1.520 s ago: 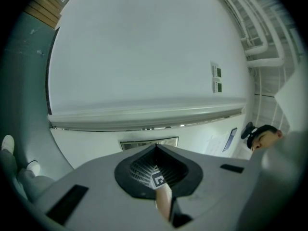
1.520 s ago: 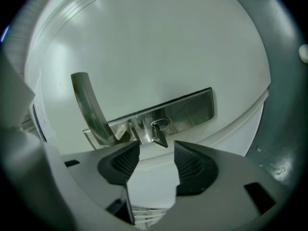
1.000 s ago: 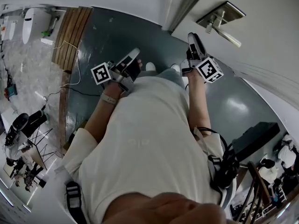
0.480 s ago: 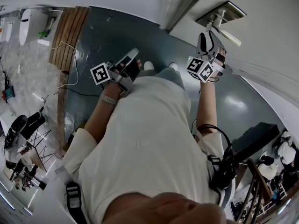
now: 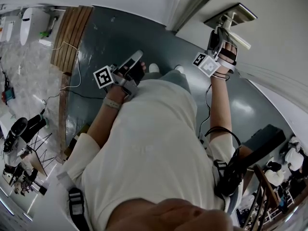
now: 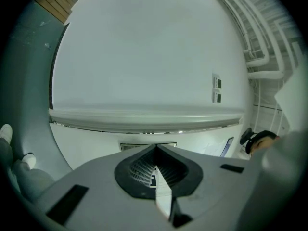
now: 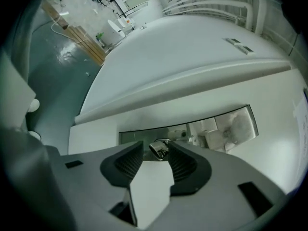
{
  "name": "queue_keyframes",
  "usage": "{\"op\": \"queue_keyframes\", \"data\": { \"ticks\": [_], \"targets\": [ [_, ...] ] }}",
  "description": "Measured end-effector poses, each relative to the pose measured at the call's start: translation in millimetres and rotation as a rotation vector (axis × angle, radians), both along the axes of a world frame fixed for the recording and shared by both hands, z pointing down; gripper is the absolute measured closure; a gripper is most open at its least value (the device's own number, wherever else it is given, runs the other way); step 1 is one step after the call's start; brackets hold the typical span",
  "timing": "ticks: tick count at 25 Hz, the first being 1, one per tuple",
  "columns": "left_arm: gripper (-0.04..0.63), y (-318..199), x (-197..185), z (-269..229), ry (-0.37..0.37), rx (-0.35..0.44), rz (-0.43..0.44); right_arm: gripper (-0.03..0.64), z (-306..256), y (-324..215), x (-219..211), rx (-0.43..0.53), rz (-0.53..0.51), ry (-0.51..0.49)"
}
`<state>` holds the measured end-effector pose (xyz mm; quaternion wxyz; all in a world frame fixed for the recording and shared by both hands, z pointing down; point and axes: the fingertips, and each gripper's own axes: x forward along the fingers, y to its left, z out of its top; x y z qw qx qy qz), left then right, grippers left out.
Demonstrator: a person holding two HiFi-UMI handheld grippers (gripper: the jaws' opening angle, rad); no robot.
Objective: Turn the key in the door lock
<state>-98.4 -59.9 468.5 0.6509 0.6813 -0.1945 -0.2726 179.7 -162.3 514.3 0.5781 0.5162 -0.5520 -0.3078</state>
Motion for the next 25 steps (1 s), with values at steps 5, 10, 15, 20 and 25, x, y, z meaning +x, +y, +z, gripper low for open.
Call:
{"op": "queue_keyframes", "data": {
  "ticks": [5, 10, 15, 20, 25],
  "targets": [
    [0.588, -1, 1, 3, 0.001, -0.005, -0.006, 0.464, 4, -3, 8, 0.035, 0.025, 0.028],
    [0.588, -1, 1, 3, 0.004, -0.007, -0.006, 0.502, -2, -5, 6, 0.064, 0.055, -0.042],
    [0.588, -1, 3, 3, 0.002, -0.008, -0.007, 0.500, -6, -5, 6, 0.091, 0.102, -0.217],
    [0.588, -3, 7, 5, 0.004, -0.015, -0.006, 0.500, -4, -7, 10, 0.128, 0.136, -0.351],
    [0.588, -3, 8, 5, 0.006, -0.017, -0.011, 0.500, -6, -8, 12, 0.142, 0.171, -0.481]
  ]
}}
